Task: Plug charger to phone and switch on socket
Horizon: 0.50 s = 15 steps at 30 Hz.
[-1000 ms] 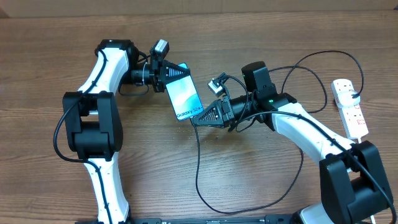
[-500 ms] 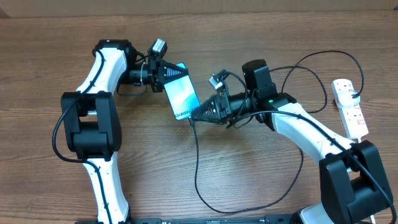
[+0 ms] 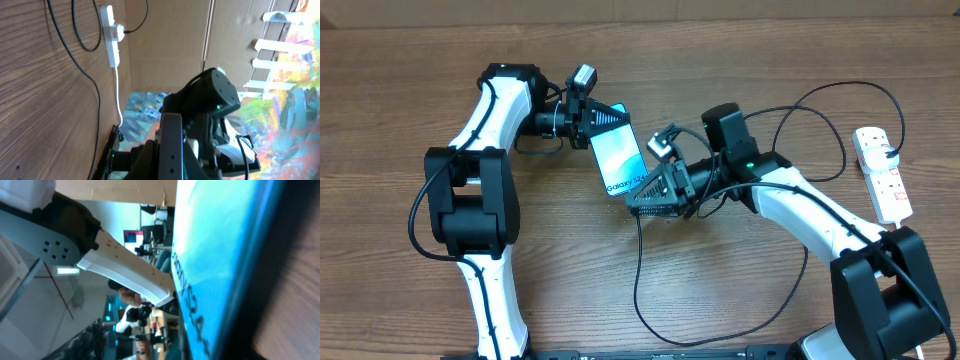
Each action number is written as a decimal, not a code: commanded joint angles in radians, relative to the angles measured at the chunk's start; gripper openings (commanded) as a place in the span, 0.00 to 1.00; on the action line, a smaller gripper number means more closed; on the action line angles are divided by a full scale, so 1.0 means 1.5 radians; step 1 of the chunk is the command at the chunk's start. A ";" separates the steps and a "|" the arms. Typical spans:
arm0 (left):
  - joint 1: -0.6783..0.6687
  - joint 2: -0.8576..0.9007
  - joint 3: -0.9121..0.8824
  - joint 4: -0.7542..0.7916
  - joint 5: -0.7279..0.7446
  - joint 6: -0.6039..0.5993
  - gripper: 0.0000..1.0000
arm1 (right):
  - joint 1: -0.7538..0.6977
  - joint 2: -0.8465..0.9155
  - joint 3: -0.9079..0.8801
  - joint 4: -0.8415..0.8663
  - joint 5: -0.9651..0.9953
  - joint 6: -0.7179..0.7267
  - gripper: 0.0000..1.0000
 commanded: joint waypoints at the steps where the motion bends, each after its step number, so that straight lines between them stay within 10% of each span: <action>1: 0.001 -0.021 0.006 0.000 0.021 -0.012 0.04 | 0.006 -0.009 0.006 -0.001 0.017 -0.035 0.53; 9: 0.001 -0.021 0.006 0.000 0.021 -0.011 0.04 | 0.006 -0.009 0.006 -0.001 0.045 -0.030 0.04; 15: 0.001 -0.021 0.006 0.002 0.020 -0.008 0.04 | 0.004 -0.009 0.006 0.005 0.106 0.012 0.04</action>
